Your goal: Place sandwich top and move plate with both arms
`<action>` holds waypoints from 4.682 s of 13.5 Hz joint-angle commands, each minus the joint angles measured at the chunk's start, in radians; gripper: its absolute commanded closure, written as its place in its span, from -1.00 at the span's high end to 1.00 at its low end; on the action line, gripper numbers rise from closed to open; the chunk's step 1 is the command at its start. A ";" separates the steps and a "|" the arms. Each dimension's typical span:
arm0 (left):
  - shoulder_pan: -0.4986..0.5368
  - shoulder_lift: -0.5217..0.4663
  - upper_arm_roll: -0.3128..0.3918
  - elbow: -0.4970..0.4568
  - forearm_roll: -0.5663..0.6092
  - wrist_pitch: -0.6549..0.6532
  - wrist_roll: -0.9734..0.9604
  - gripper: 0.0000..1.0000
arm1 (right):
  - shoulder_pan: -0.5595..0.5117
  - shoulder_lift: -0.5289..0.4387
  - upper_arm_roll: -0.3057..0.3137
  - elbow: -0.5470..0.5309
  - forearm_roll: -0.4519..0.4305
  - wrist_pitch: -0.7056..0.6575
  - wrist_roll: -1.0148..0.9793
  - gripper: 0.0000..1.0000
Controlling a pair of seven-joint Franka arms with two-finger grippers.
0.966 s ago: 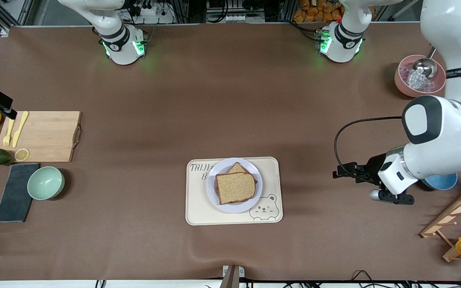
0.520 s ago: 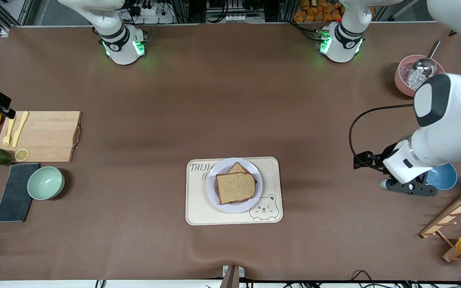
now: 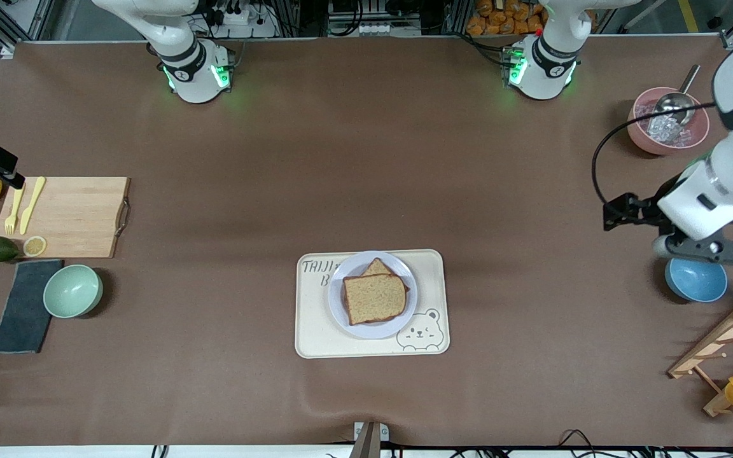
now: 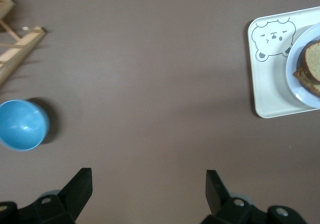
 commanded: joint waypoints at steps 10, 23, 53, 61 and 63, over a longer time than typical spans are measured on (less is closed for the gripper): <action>0.050 -0.122 0.023 0.013 0.033 -0.112 -0.012 1.00 | -0.037 0.007 0.015 0.007 0.002 -0.007 -0.015 1.00; -0.074 -0.338 0.192 -0.285 -0.025 -0.010 -0.028 1.00 | -0.038 0.008 0.015 0.007 0.003 -0.002 -0.015 1.00; -0.060 -0.275 0.190 -0.175 0.075 -0.104 -0.024 1.00 | -0.041 0.013 0.015 0.007 0.003 0.002 -0.015 1.00; -0.031 -0.285 0.170 -0.180 0.004 -0.130 -0.100 1.00 | -0.041 0.019 0.015 0.007 0.003 0.001 -0.015 1.00; -0.038 -0.274 0.169 -0.174 0.010 -0.130 -0.084 1.00 | -0.041 0.019 0.015 0.007 0.003 0.001 -0.015 1.00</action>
